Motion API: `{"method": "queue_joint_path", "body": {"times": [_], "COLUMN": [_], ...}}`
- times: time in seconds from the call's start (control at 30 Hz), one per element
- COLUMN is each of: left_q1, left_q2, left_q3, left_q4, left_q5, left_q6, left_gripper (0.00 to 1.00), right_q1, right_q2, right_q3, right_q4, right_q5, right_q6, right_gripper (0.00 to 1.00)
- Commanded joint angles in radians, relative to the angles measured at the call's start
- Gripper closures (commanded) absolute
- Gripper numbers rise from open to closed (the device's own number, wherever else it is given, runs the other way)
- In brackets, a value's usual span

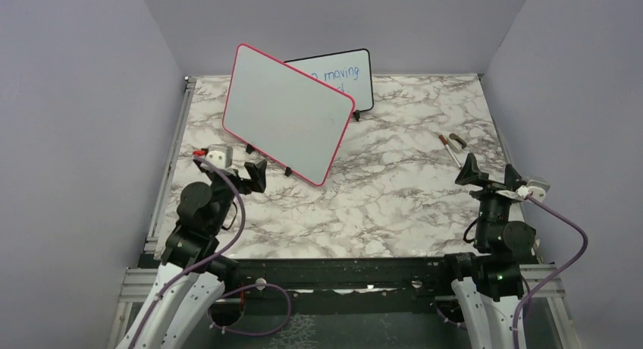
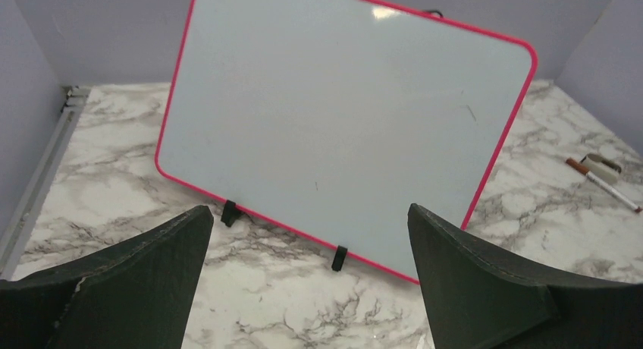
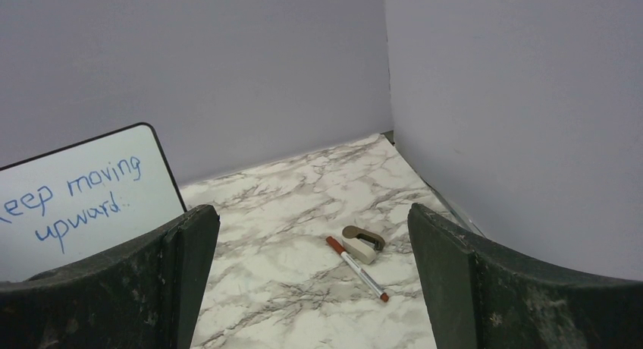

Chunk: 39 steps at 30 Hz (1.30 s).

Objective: Write a sentence on the whiteboard
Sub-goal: Move the whiteboard to the center of the board.

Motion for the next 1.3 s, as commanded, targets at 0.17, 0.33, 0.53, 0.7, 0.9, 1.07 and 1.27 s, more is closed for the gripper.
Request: {"method": "queue_joint_path", "body": {"times": [0.17, 0.33, 0.53, 0.7, 0.9, 1.07, 1.27], "left_q1": [0.005, 0.010, 0.057, 0.148, 0.227, 0.254, 0.254], "left_q2": [0.218, 0.244, 0.392, 0.513, 0.639, 0.729, 0.857], "left_q3": [-0.018, -0.046, -0.056, -0.054, -0.050, -0.054, -0.032], "left_q4": [0.048, 0.104, 0.201, 0.259, 0.330, 0.394, 0.430], "left_q5": [0.090, 0.008, 0.110, 0.222, 0.388, 0.492, 0.637], "left_q6": [0.053, 0.077, 0.146, 0.167, 0.217, 0.259, 0.265], "left_gripper": [0.01, 0.01, 0.01, 0.01, 0.01, 0.03, 0.14], "right_q1": [-0.002, 0.009, 0.032, 0.035, 0.041, 0.048, 0.050], "right_q2": [-0.043, -0.055, -0.061, -0.069, -0.071, -0.074, -0.073], "right_q3": [-0.016, -0.021, -0.022, -0.020, -0.016, -0.018, -0.019], "right_q4": [0.022, 0.026, 0.025, 0.021, 0.012, 0.014, 0.014], "right_q5": [-0.034, -0.031, -0.031, -0.021, -0.021, -0.018, -0.015], "right_q6": [-0.003, -0.001, -0.001, 0.000, 0.003, 0.004, 0.002], "right_gripper": [0.00, 0.00, 0.00, 0.00, 0.00, 0.00, 0.00]}}
